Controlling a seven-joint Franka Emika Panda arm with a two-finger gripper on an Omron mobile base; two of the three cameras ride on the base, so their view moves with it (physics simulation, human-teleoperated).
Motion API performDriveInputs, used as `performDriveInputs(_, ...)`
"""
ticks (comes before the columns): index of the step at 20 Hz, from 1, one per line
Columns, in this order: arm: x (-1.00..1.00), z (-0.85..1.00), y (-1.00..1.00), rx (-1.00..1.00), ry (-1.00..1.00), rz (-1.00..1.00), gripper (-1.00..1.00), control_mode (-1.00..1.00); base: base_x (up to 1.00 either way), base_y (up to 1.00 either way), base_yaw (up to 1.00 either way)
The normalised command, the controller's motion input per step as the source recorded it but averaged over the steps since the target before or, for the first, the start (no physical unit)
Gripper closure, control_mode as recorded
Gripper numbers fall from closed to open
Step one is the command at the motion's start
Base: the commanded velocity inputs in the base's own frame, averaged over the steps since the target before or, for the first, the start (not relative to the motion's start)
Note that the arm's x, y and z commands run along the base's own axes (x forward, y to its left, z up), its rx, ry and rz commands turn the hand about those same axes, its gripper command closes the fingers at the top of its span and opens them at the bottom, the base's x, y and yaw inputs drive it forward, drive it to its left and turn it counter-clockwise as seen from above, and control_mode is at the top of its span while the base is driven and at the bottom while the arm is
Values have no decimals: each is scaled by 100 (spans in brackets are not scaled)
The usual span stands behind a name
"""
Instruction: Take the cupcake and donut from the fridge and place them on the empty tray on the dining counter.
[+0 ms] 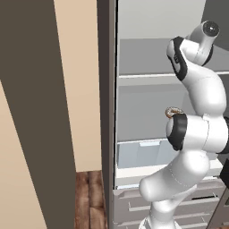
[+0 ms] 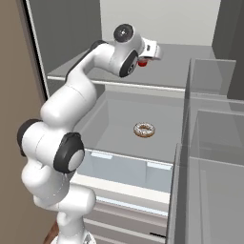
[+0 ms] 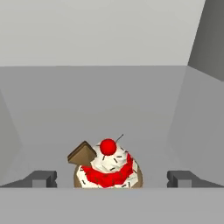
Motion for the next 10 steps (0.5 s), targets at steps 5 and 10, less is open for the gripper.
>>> performDriveInputs(5,12,-9,-1,0,0,0,-100,-100,0,0,0)
performDriveInputs(10,7,-15,0,0,0,0,-100,-100,0,0,0)
